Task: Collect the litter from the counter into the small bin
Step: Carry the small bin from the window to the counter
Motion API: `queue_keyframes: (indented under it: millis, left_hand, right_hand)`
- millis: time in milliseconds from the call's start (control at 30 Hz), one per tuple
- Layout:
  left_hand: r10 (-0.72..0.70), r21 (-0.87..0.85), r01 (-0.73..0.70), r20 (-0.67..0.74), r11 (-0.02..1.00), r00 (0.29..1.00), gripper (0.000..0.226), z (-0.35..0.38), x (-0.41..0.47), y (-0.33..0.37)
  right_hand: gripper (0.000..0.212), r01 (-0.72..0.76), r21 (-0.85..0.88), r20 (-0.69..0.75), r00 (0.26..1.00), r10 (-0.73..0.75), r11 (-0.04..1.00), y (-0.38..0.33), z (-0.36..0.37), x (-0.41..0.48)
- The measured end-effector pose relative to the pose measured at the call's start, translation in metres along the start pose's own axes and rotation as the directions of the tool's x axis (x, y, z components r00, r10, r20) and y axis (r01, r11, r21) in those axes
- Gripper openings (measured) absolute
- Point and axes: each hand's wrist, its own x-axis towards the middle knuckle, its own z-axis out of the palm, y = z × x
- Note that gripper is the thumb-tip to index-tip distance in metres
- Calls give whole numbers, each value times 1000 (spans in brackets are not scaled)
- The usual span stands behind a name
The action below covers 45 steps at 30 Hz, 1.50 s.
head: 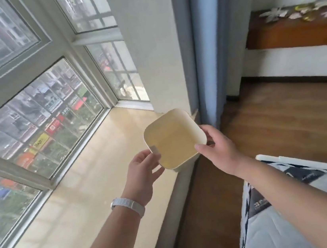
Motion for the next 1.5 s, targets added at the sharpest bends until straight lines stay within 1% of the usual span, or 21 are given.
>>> queue_keyframes:
  millis: [67,167,333,400,467,500,667,733,967,1067,1100,1200,1233,1333,1400,1500]
  left_hand:
    - [6,19,-7,52,1000,999,7,17,11,6]
    - [3,55,-9,116,998,993,15,39,29,12]
    - [-29,111,2,240,994,970,14,67,66,18]
    - [-36,127,-3,305,992,952,12,77,87,21]
    - [-49,141,-3,364,990,930,10,87,109,25]
    - [-57,148,-1,390,989,919,8,92,121,28]
    - [-84,157,0,530,988,844,4,108,178,50]
    - [-97,163,3,571,987,815,7,111,203,58]
    - [-152,187,39,642,982,751,12,128,273,65]
    - [-174,189,65,645,980,745,10,136,291,63]
    - [-182,191,75,643,979,744,9,140,296,62]
    - [-204,196,98,642,976,739,12,157,307,60]
    - [-209,198,103,645,975,735,12,163,310,59]
    - [-219,209,106,651,972,727,16,187,318,60]
    - [-225,209,113,656,971,720,15,197,323,62]
    - [-246,236,116,654,965,716,13,229,338,65]
  right_hand:
    - [38,-21,20,-54,998,22,1000,6,-15,2]
    - [37,-50,44,-122,991,56,998,11,-32,4]
    - [44,-101,41,-241,964,108,994,22,-50,13]
    - [52,-143,55,-291,944,152,988,27,-57,19]
    - [42,-164,55,-353,919,173,985,30,-62,28]
    - [40,-169,50,-377,909,176,984,30,-64,33]
    - [44,-241,38,-473,851,230,970,23,-70,74]
    - [44,-268,22,-506,828,242,963,18,-71,94]
    - [50,-358,-14,-565,773,288,933,18,-73,138]
    - [60,-393,-32,-575,759,305,919,18,-80,150]
    - [60,-401,-42,-575,759,306,915,18,-84,153]
    - [49,-405,-50,-573,760,306,913,21,-99,161]
    - [48,-418,-51,-575,755,315,907,23,-105,163]
    - [58,-450,-48,-586,735,340,892,35,-128,168]
    - [57,-459,-46,-592,728,346,887,42,-137,173]
    - [56,-446,1,-600,716,358,895,58,-166,189]
